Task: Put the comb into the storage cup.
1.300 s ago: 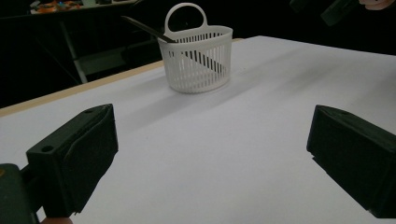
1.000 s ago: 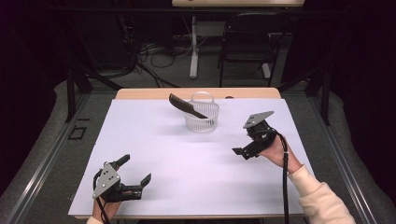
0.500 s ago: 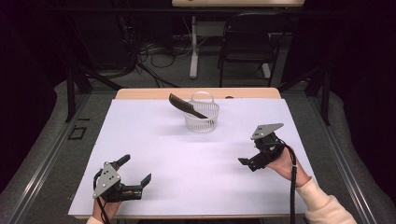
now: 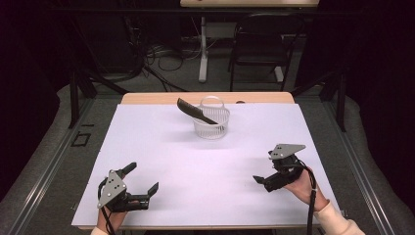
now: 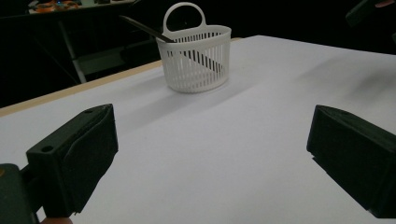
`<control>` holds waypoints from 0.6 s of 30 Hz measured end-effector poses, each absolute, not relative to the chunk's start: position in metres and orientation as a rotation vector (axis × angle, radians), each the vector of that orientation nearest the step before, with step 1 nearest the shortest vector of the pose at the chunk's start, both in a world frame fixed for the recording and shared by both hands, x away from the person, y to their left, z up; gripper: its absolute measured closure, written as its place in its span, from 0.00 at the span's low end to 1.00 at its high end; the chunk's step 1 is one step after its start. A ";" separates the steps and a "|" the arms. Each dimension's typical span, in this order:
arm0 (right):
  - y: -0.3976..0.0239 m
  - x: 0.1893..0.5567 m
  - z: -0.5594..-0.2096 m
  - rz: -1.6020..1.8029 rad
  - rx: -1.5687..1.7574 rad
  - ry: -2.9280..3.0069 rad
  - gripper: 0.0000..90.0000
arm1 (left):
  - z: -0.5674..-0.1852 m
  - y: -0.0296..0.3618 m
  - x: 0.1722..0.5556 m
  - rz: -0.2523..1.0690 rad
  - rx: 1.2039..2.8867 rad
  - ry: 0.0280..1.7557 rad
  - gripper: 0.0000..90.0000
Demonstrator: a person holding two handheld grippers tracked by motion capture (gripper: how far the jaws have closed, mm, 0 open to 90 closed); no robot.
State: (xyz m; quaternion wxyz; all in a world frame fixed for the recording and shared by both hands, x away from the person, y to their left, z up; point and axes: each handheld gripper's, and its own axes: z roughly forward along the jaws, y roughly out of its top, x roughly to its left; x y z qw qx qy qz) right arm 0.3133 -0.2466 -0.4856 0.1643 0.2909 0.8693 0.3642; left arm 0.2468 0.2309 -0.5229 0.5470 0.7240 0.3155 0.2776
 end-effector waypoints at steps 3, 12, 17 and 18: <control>-0.248 0.309 -0.489 1.047 0.827 2.468 0.00 | -0.523 0.231 0.247 0.656 1.718 0.747 0.02; -0.251 0.301 -0.499 1.052 0.845 2.458 0.00 | -0.523 0.231 0.247 0.655 1.718 0.749 0.02; -0.253 0.294 -0.506 1.062 0.853 2.437 0.00 | -0.523 0.231 0.247 0.654 1.716 0.750 0.02; -0.253 0.293 -0.507 1.065 0.855 2.436 0.00 | -0.523 0.231 0.248 0.653 1.717 0.748 0.02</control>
